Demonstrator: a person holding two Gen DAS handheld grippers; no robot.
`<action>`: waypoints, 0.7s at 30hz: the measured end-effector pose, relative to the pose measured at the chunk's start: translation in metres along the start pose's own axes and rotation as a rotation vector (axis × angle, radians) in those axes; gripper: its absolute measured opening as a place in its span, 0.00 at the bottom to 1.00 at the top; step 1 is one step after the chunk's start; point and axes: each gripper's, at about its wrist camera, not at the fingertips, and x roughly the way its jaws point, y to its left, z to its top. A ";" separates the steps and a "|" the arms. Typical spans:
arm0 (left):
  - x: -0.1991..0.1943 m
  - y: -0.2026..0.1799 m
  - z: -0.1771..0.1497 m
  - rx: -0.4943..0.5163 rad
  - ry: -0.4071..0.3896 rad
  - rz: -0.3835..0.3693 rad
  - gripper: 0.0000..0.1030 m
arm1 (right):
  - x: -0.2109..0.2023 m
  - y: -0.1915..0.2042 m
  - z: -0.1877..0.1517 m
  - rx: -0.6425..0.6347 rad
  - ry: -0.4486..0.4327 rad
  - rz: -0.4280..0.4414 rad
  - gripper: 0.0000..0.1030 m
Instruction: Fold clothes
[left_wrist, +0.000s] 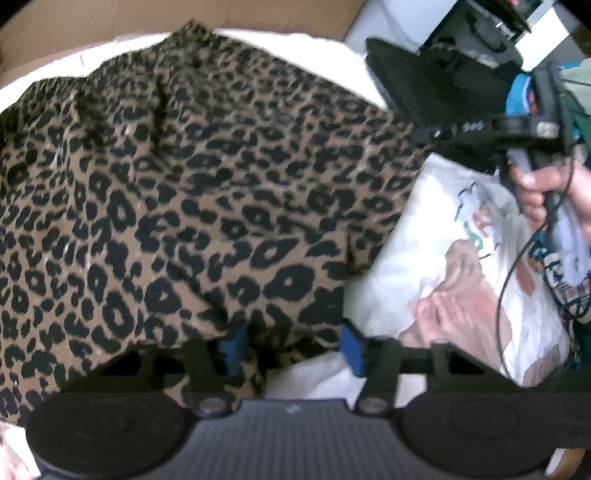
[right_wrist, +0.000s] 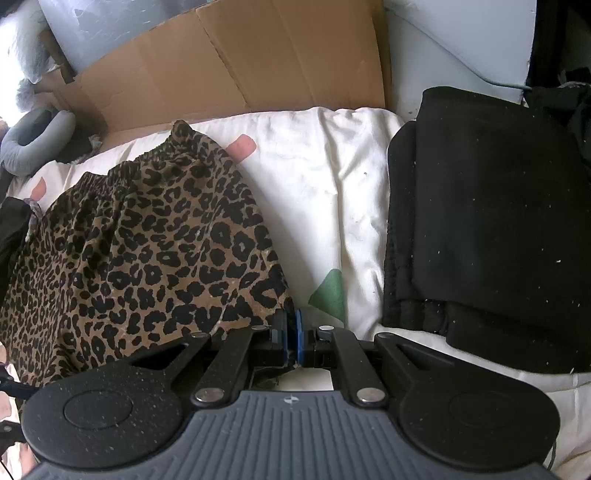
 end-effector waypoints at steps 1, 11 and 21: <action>0.000 0.002 -0.001 -0.009 0.012 0.002 0.21 | -0.001 0.000 0.001 -0.002 -0.003 0.000 0.02; -0.039 0.030 -0.014 -0.108 -0.005 -0.014 0.03 | -0.017 -0.001 0.021 -0.025 -0.061 -0.032 0.02; -0.060 0.027 -0.028 -0.062 -0.025 -0.035 0.03 | -0.011 0.001 0.029 -0.026 -0.060 -0.066 0.02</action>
